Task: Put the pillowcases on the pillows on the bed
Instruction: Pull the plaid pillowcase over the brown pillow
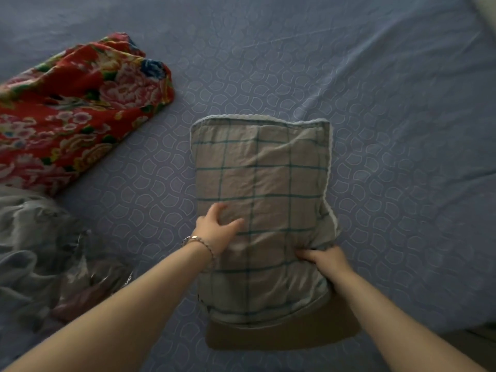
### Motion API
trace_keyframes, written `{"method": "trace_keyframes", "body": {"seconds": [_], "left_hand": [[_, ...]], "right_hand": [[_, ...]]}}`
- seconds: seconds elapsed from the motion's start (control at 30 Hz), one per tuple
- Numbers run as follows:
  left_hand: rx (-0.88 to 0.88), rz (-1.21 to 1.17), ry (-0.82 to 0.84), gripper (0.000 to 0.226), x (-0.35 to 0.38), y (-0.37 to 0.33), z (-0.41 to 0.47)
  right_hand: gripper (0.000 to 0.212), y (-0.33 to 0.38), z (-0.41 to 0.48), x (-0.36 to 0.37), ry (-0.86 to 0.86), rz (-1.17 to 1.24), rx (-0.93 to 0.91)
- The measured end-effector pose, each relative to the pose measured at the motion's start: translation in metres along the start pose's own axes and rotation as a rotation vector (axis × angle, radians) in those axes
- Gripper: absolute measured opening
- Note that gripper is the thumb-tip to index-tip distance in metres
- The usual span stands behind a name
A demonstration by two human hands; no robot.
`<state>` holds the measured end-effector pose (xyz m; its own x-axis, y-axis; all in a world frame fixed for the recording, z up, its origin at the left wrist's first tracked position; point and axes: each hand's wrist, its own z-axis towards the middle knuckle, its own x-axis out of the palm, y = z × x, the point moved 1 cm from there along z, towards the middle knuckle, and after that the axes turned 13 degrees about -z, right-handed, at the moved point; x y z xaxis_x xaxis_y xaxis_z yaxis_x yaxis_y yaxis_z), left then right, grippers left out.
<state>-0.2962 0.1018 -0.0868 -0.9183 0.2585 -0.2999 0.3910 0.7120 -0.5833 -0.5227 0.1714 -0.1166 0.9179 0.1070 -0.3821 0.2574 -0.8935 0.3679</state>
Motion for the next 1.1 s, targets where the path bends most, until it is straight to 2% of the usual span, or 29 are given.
{"method": "trace_keyframes", "body": {"seconds": [0.07, 0.13, 0.2, 0.27, 0.37, 0.47, 0.5, 0.53, 0.57, 0.67, 0.7, 0.73, 0.77, 0.8, 0.9, 0.93, 1.0, 1.1], "left_hand": [[-0.037, -0.168, 0.055, 0.079, 0.008, -0.02, -0.005], [-0.009, -0.244, 0.105, 0.086, 0.015, -0.037, -0.011], [-0.003, -0.331, 0.143, 0.078, 0.021, -0.056, -0.023], [-0.034, -0.51, 0.24, 0.056, 0.024, -0.074, -0.036], [-0.025, -0.628, 0.396, 0.03, 0.017, -0.106, -0.054], [-0.025, -0.702, 0.329, 0.029, -0.009, -0.119, -0.057], [-0.034, -0.735, 0.279, 0.029, -0.022, -0.118, -0.055], [-0.031, -0.743, 0.223, 0.028, -0.035, -0.113, -0.052], [-0.015, -0.709, 0.164, 0.027, -0.046, -0.106, -0.049], [0.055, -0.406, -0.015, 0.023, -0.067, -0.064, -0.032], [0.07, -0.281, -0.066, 0.026, -0.069, -0.047, -0.024], [0.071, -0.165, -0.098, 0.028, -0.072, -0.029, -0.015], [0.069, -0.073, -0.115, 0.029, -0.073, -0.014, -0.007], [0.077, 0.007, -0.119, 0.029, -0.071, -0.003, -0.001], [0.157, 0.238, -0.122, 0.033, -0.06, 0.023, 0.017], [0.185, 0.284, -0.133, 0.034, -0.053, 0.026, 0.02], [0.218, 0.324, -0.163, 0.032, -0.037, 0.028, 0.029], [0.185, 0.388, -0.235, 0.026, -0.016, 0.029, 0.043]], "right_hand": [[0.038, 0.01, -0.013, -0.008, -0.018, 0.019, -0.061], [0.026, 0.031, -0.037, -0.025, -0.08, 0.022, -0.168], [0.023, 0.059, -0.07, -0.045, -0.226, -0.028, -0.292], [0.021, 0.088, -0.107, -0.066, -0.39, -0.112, -0.405], [0.023, 0.113, -0.157, -0.073, -0.576, -0.412, -0.552], [0.036, 0.098, -0.163, -0.029, -0.734, -0.788, -0.593], [0.044, 0.088, -0.157, -0.013, -0.763, -0.826, -0.611], [0.05, 0.076, -0.149, 0.006, -0.702, -0.868, -0.617], [0.054, 0.062, -0.14, 0.028, -0.606, -0.932, -0.578], [0.047, 0.018, -0.121, 0.089, -0.032, -1.049, -0.259], [0.039, 0.005, -0.117, 0.104, 0.077, -1.034, -0.22], [0.033, 0.003, -0.114, 0.113, 0.114, -1.0, -0.215], [0.029, 0.009, -0.111, 0.115, 0.09, -0.993, -0.273], [0.025, 0.017, -0.109, 0.11, -0.017, -0.974, -0.369], [0.016, 0.059, -0.083, 0.088, -0.567, -0.825, -0.784], [0.019, 0.073, -0.069, 0.079, -0.65, -0.762, -0.869], [0.027, 0.1, -0.038, 0.062, -0.579, -0.834, -0.875], [0.042, 0.13, 0.01, 0.045, -0.498, -1.246, -0.765]]}}
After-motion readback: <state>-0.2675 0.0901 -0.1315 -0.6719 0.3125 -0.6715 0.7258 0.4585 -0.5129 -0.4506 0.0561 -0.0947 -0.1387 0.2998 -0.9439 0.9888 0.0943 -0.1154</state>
